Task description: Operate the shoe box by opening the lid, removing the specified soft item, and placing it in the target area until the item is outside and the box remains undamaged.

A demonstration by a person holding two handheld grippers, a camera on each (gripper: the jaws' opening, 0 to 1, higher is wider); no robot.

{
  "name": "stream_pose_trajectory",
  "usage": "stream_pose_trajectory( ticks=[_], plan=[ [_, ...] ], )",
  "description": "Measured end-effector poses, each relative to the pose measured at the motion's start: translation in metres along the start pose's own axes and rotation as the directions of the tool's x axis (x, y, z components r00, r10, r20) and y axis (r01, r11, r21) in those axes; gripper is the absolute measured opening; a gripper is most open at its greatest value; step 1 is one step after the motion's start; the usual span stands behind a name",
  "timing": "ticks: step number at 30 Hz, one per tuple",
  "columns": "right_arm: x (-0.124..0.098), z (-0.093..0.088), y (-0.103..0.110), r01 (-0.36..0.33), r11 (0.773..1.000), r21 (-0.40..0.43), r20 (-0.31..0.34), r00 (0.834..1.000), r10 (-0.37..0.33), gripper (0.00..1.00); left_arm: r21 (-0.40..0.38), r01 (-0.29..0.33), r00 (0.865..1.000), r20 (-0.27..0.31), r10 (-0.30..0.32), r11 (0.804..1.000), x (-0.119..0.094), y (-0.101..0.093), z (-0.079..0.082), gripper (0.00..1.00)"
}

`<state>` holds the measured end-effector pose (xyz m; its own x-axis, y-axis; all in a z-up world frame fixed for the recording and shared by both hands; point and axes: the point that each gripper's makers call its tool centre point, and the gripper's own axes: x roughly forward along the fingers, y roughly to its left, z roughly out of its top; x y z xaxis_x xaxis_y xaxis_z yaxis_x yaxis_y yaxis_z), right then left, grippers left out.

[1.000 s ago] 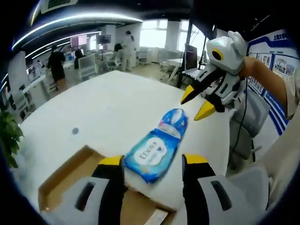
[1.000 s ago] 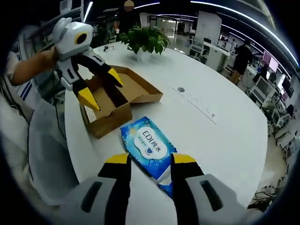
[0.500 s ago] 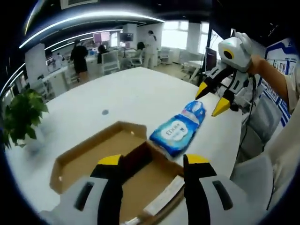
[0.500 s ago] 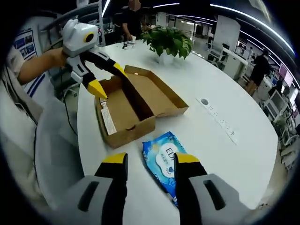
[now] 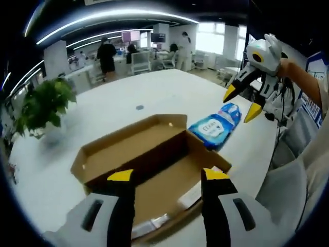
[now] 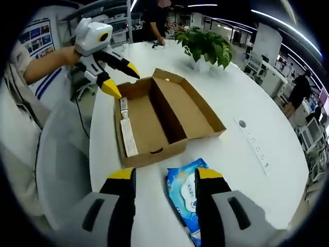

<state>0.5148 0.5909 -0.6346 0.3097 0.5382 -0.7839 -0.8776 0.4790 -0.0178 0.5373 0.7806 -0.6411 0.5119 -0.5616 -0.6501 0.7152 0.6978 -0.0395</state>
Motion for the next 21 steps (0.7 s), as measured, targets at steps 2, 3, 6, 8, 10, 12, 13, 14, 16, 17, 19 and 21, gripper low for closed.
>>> stream_pose_trajectory(
  ticks=[2, 3, 6, 8, 10, 12, 13, 14, 16, 17, 19, 21],
  plan=[
    [0.004, 0.002, 0.003, -0.017, 1.000, -0.015, -0.008, 1.000, 0.017, 0.45, -0.020, -0.016, 1.000, -0.002, 0.016, 1.000, -0.004, 0.007, -0.007, 0.51],
    [0.007, 0.003, 0.004, -0.025, 0.999, -0.025, -0.016, 1.000, 0.024, 0.45, -0.031, -0.023, 1.000, 0.001, 0.023, 0.999, -0.006, 0.010, -0.009, 0.51],
    [0.014, 0.006, 0.006, -0.034, 0.999, -0.040, -0.028, 0.999, 0.033, 0.45, -0.053, -0.043, 0.999, 0.004, 0.044, 0.998, -0.012, 0.020, -0.017, 0.51],
    [0.020, 0.007, 0.009, -0.049, 0.997, -0.053, -0.039, 0.998, 0.047, 0.45, -0.062, -0.066, 0.998, -0.002, 0.066, 0.996, -0.016, 0.029, -0.025, 0.51],
    [0.026, 0.009, 0.012, -0.058, 0.996, -0.065, -0.047, 0.997, 0.055, 0.45, -0.078, -0.076, 0.997, -0.004, 0.076, 0.994, -0.020, 0.035, -0.031, 0.50],
    [0.032, 0.012, 0.016, -0.072, 0.995, -0.075, -0.051, 0.996, 0.068, 0.45, -0.093, -0.089, 0.996, -0.008, 0.089, 0.992, -0.023, 0.043, -0.037, 0.50],
    [0.035, 0.013, 0.019, -0.083, 0.993, -0.084, -0.060, 0.995, 0.078, 0.45, -0.096, -0.096, 0.995, -0.011, 0.095, 0.991, -0.024, 0.045, -0.040, 0.50],
    [0.037, 0.014, 0.020, -0.091, 0.992, -0.090, -0.064, 0.994, 0.085, 0.45, -0.098, -0.103, 0.995, -0.016, 0.102, 0.990, -0.027, 0.048, -0.043, 0.51],
    [0.042, 0.015, 0.024, -0.105, 0.990, -0.095, -0.072, 0.993, 0.099, 0.46, -0.104, -0.117, 0.993, -0.023, 0.115, 0.988, -0.030, 0.053, -0.050, 0.51],
    [0.045, 0.015, 0.026, -0.114, 0.988, -0.101, -0.079, 0.991, 0.106, 0.46, -0.107, -0.122, 0.992, -0.025, 0.120, 0.987, -0.031, 0.057, -0.053, 0.51],
    [0.050, 0.016, 0.028, -0.124, 0.986, -0.111, -0.086, 0.990, 0.115, 0.46, -0.120, -0.133, 0.991, -0.030, 0.131, 0.984, -0.034, 0.062, -0.060, 0.51],
    [0.055, 0.016, 0.030, -0.135, 0.984, -0.121, -0.098, 0.988, 0.123, 0.46, -0.126, -0.143, 0.990, -0.035, 0.140, 0.982, -0.036, 0.065, -0.065, 0.51]
  ],
)
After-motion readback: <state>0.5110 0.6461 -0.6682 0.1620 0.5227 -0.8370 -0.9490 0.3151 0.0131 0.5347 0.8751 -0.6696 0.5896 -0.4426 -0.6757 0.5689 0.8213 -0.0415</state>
